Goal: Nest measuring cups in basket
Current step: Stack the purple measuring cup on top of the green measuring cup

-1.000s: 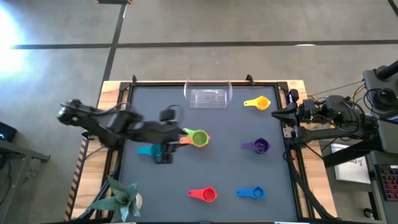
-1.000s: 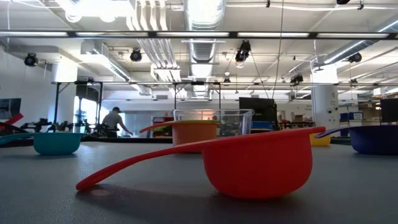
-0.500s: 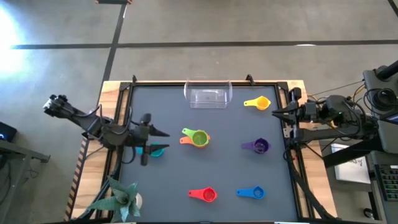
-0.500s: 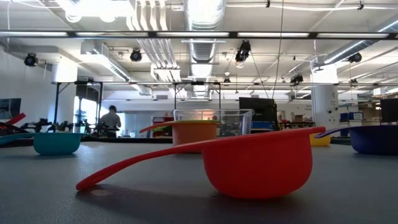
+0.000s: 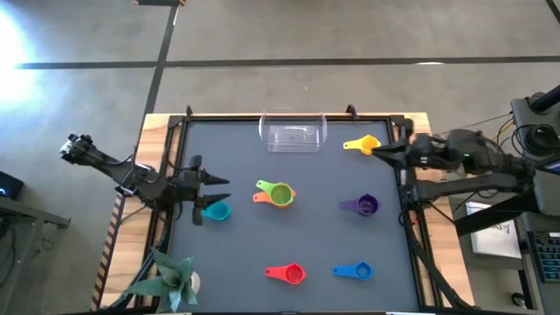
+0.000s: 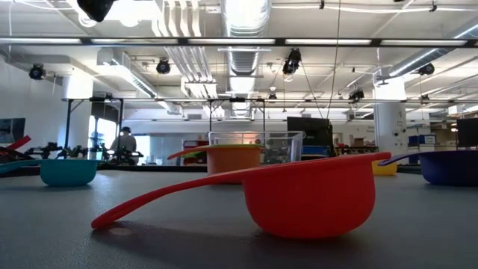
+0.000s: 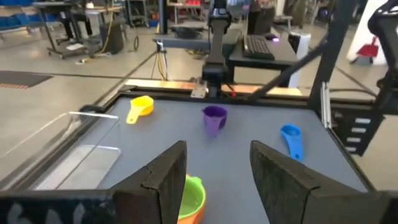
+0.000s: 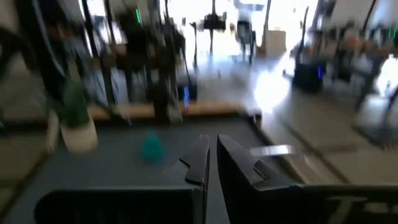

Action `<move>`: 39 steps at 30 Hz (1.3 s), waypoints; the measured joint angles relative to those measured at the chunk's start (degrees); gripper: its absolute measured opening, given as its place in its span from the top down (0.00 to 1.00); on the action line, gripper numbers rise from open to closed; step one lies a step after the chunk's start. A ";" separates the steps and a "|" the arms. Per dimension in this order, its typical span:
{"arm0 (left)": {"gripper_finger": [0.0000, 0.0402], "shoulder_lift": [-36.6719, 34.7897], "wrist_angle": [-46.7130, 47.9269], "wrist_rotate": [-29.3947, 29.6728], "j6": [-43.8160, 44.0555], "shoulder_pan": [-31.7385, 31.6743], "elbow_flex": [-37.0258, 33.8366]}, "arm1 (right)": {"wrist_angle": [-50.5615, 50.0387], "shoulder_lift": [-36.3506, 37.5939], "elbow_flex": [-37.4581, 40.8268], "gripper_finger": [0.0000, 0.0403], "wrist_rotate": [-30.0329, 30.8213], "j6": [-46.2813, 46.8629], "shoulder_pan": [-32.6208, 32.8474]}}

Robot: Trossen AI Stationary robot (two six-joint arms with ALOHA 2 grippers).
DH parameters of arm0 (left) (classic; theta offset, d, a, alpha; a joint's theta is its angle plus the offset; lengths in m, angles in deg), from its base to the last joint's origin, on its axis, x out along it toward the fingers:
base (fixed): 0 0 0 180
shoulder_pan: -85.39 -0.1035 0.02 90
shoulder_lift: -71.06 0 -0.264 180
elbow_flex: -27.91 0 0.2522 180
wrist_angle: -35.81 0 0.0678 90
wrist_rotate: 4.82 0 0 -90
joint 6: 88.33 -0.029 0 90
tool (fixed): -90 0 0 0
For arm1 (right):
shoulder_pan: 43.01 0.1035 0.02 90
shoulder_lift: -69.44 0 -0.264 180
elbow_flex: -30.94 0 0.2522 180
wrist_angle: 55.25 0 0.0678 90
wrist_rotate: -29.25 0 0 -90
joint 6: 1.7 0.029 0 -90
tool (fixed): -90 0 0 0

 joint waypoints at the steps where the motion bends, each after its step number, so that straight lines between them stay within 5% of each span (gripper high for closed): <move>1: 0.60 -0.65 -0.35 0.00 0.00 0.00 -0.22 | -2.74 -3.08 -2.38 0.94 0.67 0.11 0.02; 8: 0.60 -2.81 -4.05 -0.01 -0.23 0.00 -2.42 | -32.73 -23.50 -17.18 0.94 2.03 3.07 0.02; 14: 0.60 -2.23 -4.12 -0.02 -0.26 0.00 -3.37 | -47.57 -33.66 -17.86 0.87 1.76 10.29 2.76; 29: 0.60 -0.64 -4.32 -0.25 -0.94 0.02 -3.36 | -47.46 -28.26 -0.59 0.54 -0.03 20.70 4.61; 39: 0.60 0.67 -4.93 -0.28 -0.81 0.02 -3.30 | -42.49 -27.66 7.26 0.49 -3.15 21.81 2.71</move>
